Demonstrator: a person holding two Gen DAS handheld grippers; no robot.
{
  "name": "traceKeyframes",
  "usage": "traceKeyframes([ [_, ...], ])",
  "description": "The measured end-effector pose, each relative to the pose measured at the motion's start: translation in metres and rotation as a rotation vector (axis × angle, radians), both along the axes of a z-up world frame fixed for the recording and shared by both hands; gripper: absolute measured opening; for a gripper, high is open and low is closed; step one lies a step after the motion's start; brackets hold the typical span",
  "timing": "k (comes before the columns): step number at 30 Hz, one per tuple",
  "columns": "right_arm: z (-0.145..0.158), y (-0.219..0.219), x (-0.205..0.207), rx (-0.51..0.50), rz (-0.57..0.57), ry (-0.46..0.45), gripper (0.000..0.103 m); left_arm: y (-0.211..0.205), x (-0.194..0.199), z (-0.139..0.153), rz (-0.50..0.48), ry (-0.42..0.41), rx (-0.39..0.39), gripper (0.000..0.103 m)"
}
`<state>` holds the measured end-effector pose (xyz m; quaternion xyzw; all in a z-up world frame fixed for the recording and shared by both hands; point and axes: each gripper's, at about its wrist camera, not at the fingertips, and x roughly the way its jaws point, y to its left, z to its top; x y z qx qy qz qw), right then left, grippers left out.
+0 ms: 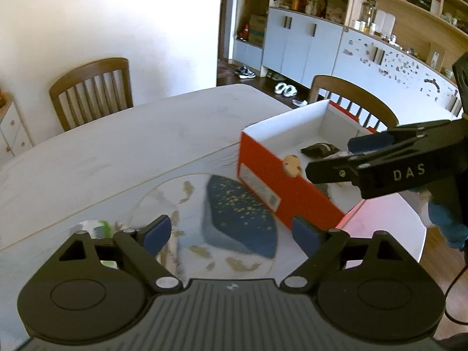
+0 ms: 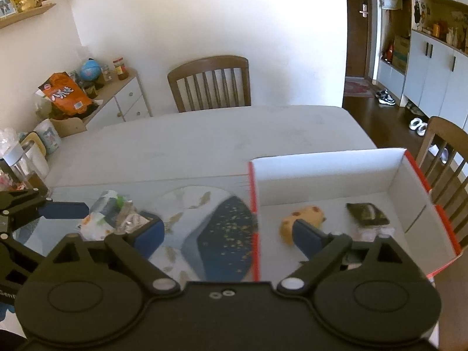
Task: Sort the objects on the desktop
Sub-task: 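Withdraw both grippers from the box toward the snack pile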
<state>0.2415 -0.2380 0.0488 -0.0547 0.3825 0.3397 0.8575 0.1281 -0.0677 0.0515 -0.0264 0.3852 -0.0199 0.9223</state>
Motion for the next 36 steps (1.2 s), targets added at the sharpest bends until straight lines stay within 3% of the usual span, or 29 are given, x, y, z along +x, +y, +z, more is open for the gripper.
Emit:
traceKeyframes([
  [5,-0.003,0.017,-0.015,-0.001,0.017,-0.010,0.097,0.023,-0.014,-0.003,0.030,-0.014,0.000,0.102],
  [22,-0.024,0.069,-0.044,-0.007,0.077,-0.045,0.101,0.104,-0.041,-0.018,0.199,-0.038,0.015,0.102],
  [36,-0.047,0.110,-0.053,-0.032,0.169,-0.064,0.100,0.134,-0.041,-0.042,0.298,-0.042,0.044,0.102],
])
